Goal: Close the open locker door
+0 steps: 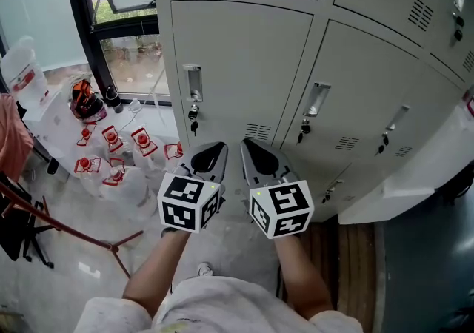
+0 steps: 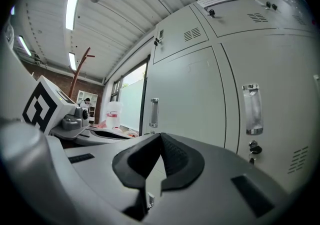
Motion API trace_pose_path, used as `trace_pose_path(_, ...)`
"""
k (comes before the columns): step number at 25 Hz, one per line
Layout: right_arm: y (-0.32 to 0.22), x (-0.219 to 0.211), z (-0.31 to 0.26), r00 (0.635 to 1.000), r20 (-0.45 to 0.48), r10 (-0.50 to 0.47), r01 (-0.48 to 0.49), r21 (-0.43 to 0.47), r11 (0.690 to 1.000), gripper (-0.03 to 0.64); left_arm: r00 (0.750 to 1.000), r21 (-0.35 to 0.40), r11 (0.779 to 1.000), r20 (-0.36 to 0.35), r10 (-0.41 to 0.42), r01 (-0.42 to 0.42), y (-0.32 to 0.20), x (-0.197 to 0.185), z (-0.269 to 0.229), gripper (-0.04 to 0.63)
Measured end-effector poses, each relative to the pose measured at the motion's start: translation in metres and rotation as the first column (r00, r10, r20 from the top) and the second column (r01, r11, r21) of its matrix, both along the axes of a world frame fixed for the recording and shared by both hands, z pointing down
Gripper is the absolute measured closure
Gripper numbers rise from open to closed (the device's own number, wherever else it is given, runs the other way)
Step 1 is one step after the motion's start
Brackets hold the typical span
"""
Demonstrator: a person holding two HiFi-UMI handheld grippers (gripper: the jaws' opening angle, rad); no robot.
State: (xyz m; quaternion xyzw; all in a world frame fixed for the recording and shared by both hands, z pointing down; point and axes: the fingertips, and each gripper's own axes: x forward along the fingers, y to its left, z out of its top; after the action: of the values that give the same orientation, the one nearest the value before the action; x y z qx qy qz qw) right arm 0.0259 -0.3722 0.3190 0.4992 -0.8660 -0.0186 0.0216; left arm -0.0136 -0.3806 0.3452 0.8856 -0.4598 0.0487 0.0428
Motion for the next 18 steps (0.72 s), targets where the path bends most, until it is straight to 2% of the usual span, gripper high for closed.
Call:
trace_pose_path(8,0.016,0.023,0.006,1.0,0.009,-0.01,0.01,-0.012,1.0,0.612,1.0,-0.002,1.0,0.02,0.013,-0.013,0.015,0.028,0.002,0.588)
trace_pose_path(18,0.028,0.031,0.009,0.999,0.025,-0.042,0.043,-0.021,0.999,0.612,0.999,-0.003,1.0,0.029,-0.012,0.012,0.029,0.036,0.002,0.588)
